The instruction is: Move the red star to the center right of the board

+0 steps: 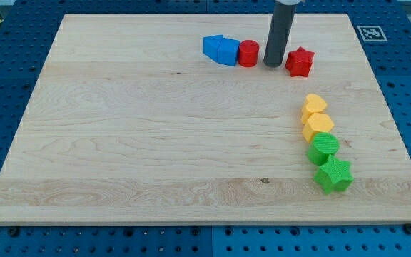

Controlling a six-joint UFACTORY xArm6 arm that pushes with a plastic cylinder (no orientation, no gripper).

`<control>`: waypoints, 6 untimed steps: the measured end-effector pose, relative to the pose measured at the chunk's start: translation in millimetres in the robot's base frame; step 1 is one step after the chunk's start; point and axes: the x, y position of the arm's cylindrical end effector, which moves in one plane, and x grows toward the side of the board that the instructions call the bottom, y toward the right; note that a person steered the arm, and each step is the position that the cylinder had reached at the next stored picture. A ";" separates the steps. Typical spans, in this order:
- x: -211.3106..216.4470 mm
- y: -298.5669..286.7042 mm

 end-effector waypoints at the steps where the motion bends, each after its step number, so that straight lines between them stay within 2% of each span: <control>1: -7.9 29.9; 3: 67.3 125.3; 4: 75.4 141.5; 6: 15.4 113.9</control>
